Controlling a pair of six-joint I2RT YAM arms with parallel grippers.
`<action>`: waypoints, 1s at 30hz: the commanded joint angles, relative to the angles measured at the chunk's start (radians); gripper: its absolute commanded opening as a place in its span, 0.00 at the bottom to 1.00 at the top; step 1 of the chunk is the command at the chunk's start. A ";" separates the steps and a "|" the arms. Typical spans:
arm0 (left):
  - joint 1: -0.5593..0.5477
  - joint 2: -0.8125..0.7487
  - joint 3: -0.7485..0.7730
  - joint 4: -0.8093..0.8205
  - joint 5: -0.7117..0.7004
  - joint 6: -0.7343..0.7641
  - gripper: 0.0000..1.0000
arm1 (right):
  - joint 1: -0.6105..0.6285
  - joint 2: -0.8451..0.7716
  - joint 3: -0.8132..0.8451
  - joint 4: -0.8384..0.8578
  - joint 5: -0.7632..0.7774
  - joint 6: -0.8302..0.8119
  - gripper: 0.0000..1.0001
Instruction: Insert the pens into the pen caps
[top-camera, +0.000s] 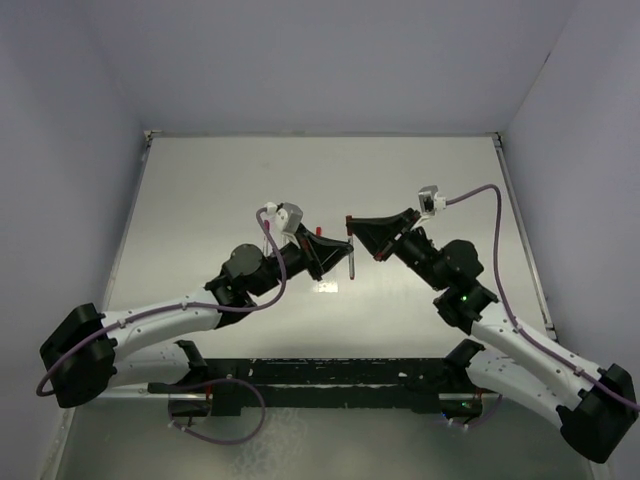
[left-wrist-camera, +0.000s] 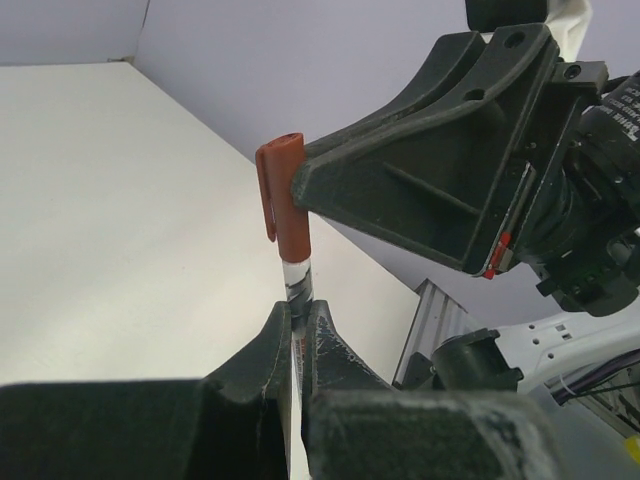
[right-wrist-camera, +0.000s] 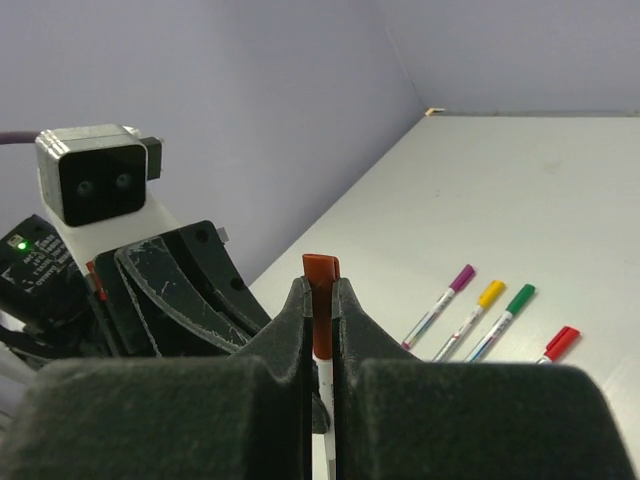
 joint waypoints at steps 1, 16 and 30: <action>0.040 -0.021 0.141 0.246 -0.060 0.033 0.00 | 0.089 0.046 -0.016 -0.257 -0.053 -0.046 0.00; 0.093 -0.083 0.100 0.148 -0.036 0.023 0.00 | 0.117 0.041 -0.027 -0.219 0.086 -0.008 0.00; 0.093 -0.094 -0.068 -0.109 -0.032 -0.059 0.00 | 0.117 0.046 0.127 -0.125 0.244 -0.110 0.51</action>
